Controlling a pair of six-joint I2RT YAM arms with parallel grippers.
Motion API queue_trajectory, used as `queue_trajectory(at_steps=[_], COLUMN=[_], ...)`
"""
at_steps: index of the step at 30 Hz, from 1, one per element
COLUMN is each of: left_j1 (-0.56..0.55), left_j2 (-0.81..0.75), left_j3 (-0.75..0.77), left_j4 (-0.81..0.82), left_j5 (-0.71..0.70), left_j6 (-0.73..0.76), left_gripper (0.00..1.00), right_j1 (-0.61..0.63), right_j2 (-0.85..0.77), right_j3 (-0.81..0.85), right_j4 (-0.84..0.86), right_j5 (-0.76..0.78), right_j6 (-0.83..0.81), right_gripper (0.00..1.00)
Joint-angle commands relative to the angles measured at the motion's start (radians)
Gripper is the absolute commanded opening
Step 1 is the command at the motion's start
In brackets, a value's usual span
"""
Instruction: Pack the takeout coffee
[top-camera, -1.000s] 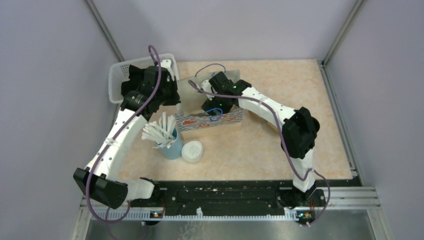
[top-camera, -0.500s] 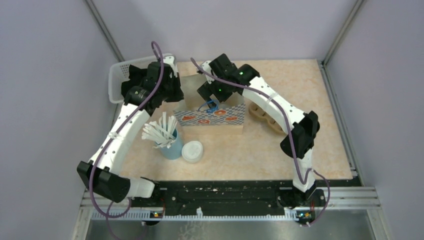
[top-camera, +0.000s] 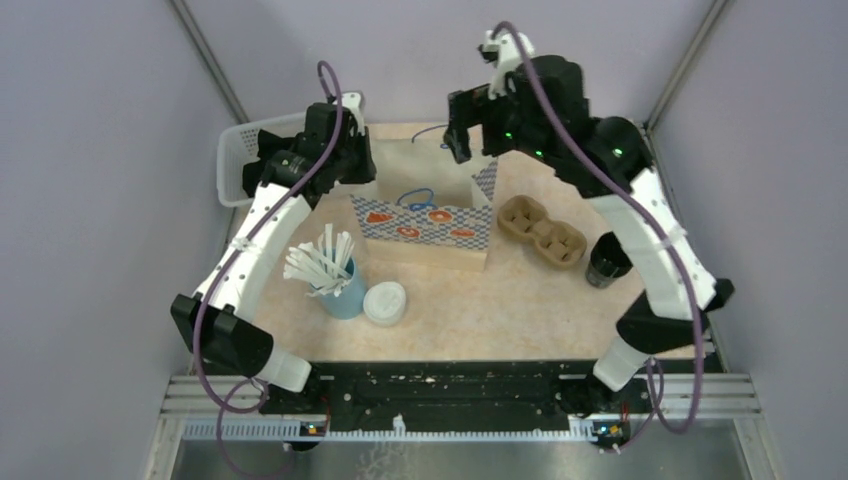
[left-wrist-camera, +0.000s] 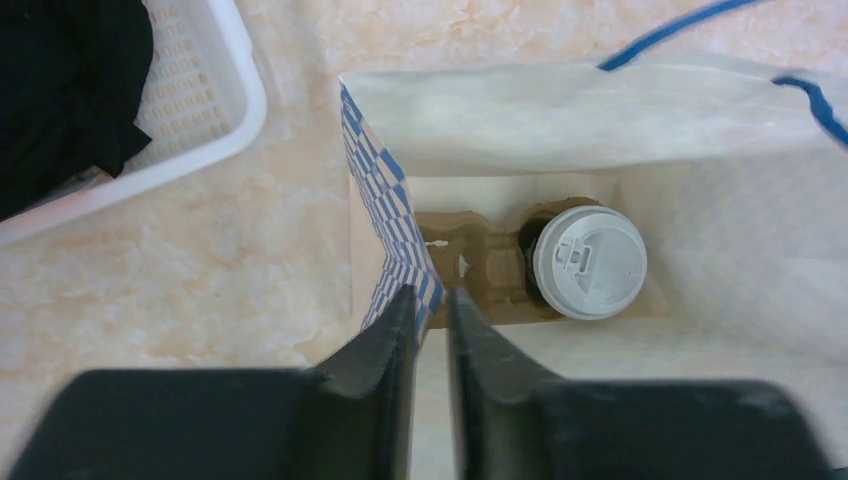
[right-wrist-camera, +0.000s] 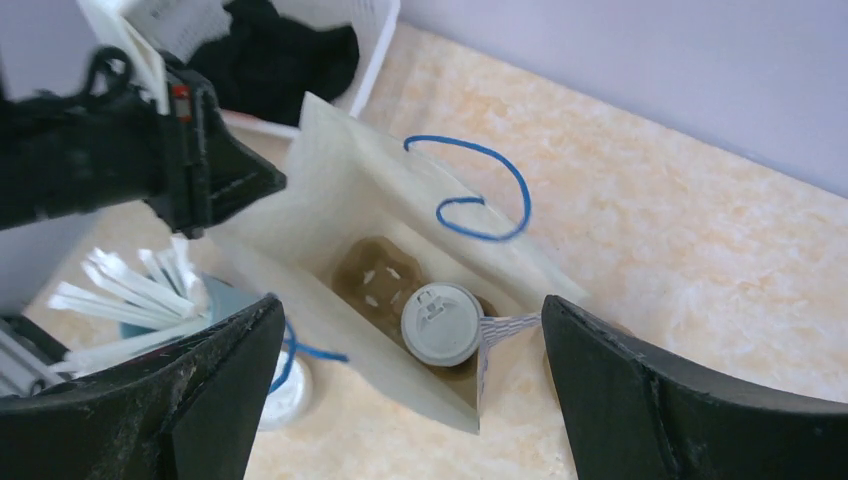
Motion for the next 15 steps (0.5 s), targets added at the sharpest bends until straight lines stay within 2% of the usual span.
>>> queue_trajectory(at_steps=[1, 2, 4, 8, 11, 15], left_j1=[0.0, -0.002, -0.001, -0.001, 0.001, 0.0], left_j2=[-0.013, -0.023, -0.052, -0.159, -0.251, -0.307], left_j3=[0.085, 0.1, 0.133, 0.138, 0.087, 0.037], left_j4=[-0.015, -0.042, -0.123, -0.274, -0.354, -0.508], left_j5=[-0.005, -0.006, -0.004, -0.04, -0.114, -0.24], left_j6=[0.023, 0.016, -0.003, -0.051, -0.082, -0.175], left_gripper=[0.31, 0.42, 0.58, 0.74, 0.78, 0.73], right_j1=[0.007, 0.007, 0.007, 0.006, 0.006, 0.007], right_j2=[-0.18, -0.211, -0.275, -0.418, -0.512, -0.566], right_j3=[-0.094, -0.118, -0.187, -0.375, -0.483, -0.546], right_j4=[0.115, 0.121, 0.143, 0.206, 0.246, 0.253], right_j5=[0.048, 0.046, 0.037, 0.03, 0.042, 0.021], right_j6=[0.082, 0.089, 0.092, 0.081, 0.085, 0.087], right_gripper=[0.99, 0.99, 0.99, 0.99, 0.99, 0.99])
